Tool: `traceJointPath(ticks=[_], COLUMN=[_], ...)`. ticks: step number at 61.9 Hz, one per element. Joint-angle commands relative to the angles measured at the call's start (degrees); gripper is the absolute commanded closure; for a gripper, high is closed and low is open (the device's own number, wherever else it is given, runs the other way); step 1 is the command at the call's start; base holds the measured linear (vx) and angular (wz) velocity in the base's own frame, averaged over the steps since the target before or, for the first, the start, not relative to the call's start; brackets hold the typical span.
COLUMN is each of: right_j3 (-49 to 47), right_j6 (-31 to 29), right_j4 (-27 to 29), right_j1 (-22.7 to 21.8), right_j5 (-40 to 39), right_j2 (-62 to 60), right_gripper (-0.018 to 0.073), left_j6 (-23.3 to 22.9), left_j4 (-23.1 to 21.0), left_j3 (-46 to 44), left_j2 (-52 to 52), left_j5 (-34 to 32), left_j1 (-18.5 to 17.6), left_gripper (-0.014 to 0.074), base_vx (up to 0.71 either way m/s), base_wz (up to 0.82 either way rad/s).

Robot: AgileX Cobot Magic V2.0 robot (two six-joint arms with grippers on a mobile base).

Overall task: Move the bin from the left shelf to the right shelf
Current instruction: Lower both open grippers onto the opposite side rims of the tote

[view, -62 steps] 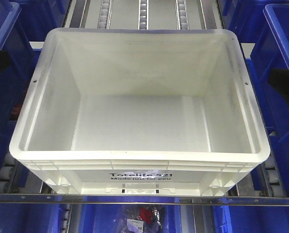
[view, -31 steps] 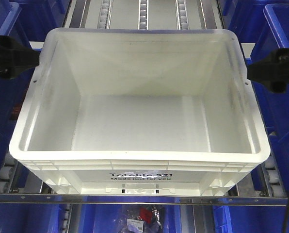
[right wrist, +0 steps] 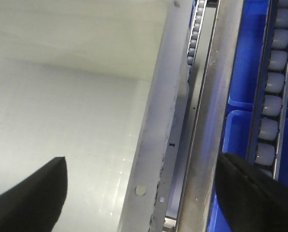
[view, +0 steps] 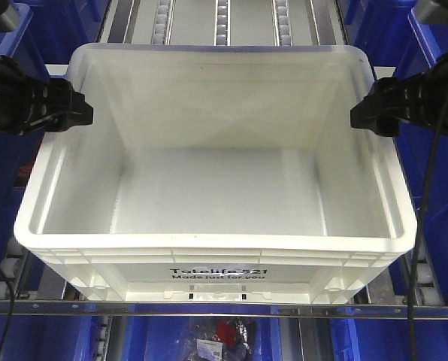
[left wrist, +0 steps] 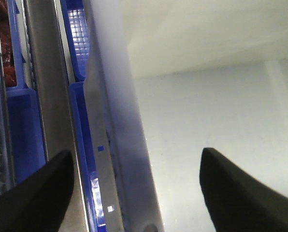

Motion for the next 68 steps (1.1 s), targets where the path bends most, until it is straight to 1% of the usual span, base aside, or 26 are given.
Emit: traceJointPath(ticks=[1,25,50,61,68], right_j3=[-2.0,-2.0,-2.0,-2.0,-2.0], right_j6=[-0.6,-0.6,-0.7,-2.8,-3.2], right_j4=[0.5,0.5,1.0,3.0,3.0], right_j1=[-0.1,-0.1,-0.1,-0.1,-0.1], right_j5=[-3.3,-3.3,-5.6,-5.9,-5.8], right_j2=[0.0,4.0,8.0,9.3,9.9], right_gripper=[-0.0035,-0.0035,-0.0035,-0.0035,-0.0035], left_j6=[-0.2,-0.1,-0.1,-0.1,-0.1], left_j4=[-1.4,-1.3,-1.4,-1.4,-1.4], left_j3=[-2.0,-2.0,-2.0,-2.0,-2.0], left_j2=[-0.2,3.3,5.3,6.2,6.3], left_j5=[-3.1,-3.0,-3.6,-4.4,-4.4], left_j1=[-0.3,-0.3,-0.3,-0.3,-0.3], left_gripper=[0.0075,0.0075,0.0075,0.0075,0.0075], base_vx=[0.0,0.0,0.0,0.0,0.0], base_wz=[0.0,0.0,0.0,0.0,0.0])
